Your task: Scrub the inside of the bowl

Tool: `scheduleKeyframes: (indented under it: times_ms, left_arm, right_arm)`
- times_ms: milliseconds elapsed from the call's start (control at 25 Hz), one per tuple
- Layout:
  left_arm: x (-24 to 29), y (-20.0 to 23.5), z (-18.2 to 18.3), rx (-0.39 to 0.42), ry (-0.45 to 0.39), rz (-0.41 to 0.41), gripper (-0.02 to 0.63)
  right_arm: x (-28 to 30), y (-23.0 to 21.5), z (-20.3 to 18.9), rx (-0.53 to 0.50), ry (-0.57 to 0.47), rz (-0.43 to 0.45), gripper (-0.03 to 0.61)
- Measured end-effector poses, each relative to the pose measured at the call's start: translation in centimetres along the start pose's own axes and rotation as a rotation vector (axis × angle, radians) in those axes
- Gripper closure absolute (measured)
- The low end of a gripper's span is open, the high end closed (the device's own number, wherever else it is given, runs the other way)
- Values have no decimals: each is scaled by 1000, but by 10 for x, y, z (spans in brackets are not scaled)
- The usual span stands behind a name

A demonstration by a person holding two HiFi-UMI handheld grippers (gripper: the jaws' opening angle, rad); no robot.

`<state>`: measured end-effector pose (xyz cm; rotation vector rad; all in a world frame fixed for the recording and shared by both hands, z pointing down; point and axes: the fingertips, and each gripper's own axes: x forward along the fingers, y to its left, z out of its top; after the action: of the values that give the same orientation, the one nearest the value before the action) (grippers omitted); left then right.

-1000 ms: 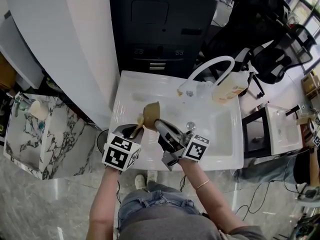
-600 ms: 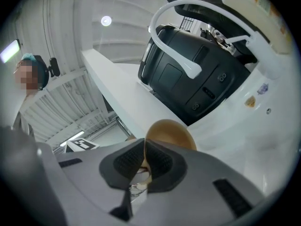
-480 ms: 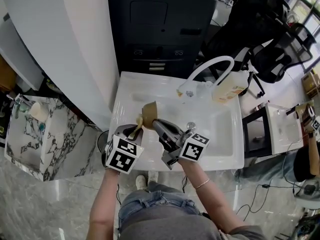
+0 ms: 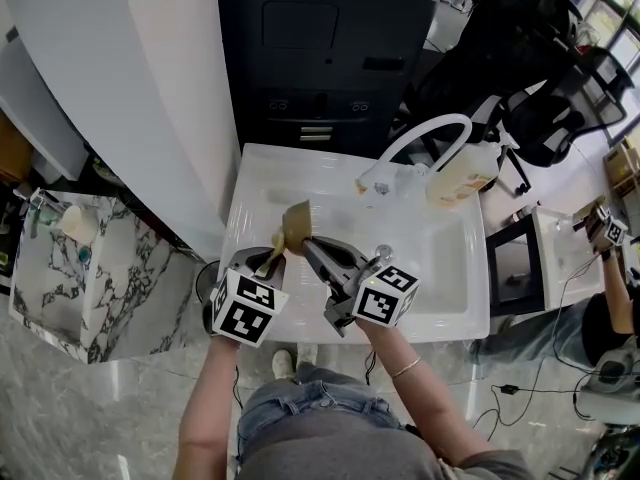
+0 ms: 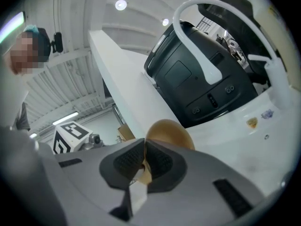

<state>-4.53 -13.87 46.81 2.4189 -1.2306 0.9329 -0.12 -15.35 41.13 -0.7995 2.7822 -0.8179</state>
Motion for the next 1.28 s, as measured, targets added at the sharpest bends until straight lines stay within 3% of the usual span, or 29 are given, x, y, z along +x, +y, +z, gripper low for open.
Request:
scheduleKeyframes:
  times_ms: [360,560,960,1280]
  left_arm:
    - [-5,9,-1,-25,-10,6,568]
    - [-7,8,4,-66,-39,-25,568]
    - [-11,15,-8,-105,-26,-8,568]
    - [-16,26,-15,-134,-37,22,568]
  right_arm:
    - [12,4,-4,-154,74,-58,557]
    - [15,4,-6,-196,100,-69,557]
    - [19,-10,-14,-293,176,-142,557]
    - [25,-28,-32,-384,311,-182,557]
